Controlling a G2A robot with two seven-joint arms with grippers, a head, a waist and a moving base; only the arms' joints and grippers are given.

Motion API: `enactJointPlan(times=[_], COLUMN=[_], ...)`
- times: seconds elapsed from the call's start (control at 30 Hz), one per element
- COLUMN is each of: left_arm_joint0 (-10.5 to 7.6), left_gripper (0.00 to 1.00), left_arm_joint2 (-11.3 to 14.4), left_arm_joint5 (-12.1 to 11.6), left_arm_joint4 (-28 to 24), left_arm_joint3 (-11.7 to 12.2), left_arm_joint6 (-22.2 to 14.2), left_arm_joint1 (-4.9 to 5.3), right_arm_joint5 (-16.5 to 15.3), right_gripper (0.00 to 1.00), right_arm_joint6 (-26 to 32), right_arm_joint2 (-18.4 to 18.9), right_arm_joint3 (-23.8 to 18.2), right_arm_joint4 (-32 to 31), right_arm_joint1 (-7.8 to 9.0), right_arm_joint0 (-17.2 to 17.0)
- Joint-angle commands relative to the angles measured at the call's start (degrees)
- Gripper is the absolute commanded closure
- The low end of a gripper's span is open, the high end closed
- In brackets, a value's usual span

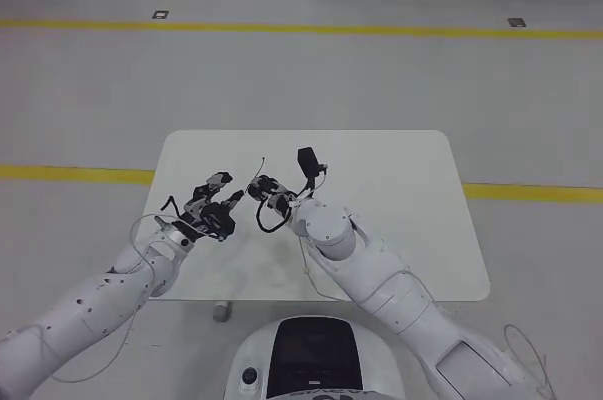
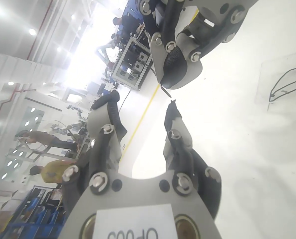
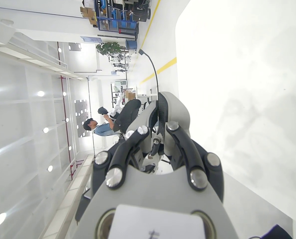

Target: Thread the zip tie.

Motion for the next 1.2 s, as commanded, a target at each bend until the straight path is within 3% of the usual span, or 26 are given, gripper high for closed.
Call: enactJointPlan(times=[0.0, 0.23, 0.5, 0.8, 1.17], left_arm_joint0=[-0.31, -1.86, -2.89, -3.57, -6.53], left_gripper=[0.64, 0.66, 0.73, 0.73, 0.78], left_arm_joint2=[0.48, 2.56, 3.77, 4.47, 8.04], left_arm_joint5=[0.0, 0.0, 0.0, 0.0, 0.0], left_arm_joint4=[0.0, 0.0, 0.0, 0.0, 0.0], left_arm_joint3=[0.07, 0.23, 0.42, 0.8, 1.72], left_arm_joint6=[-0.1, -0.53, -0.57, -0.89, -2.03], left_arm_joint1=[0.03, 0.06, 0.05, 0.14, 0.09], right_arm_joint5=[0.0, 0.0, 0.0, 0.0, 0.0], right_gripper=[1.0, 1.0, 1.0, 1.0, 1.0], right_arm_joint6=[-0.11, -0.48, -0.92, -2.32, -1.71], right_arm_joint2=[0.15, 0.84, -0.24, -0.67, -1.27], right_arm_joint3=[-0.15, -0.68, 2.33, 4.17, 5.52], right_arm_joint4=[0.05, 0.21, 0.82, 0.48, -0.42], right_arm_joint1=[-0.05, -0.23, -1.16, -1.85, -2.26], right_arm_joint0=[-0.16, -0.68, 0.72, 1.59, 2.19])
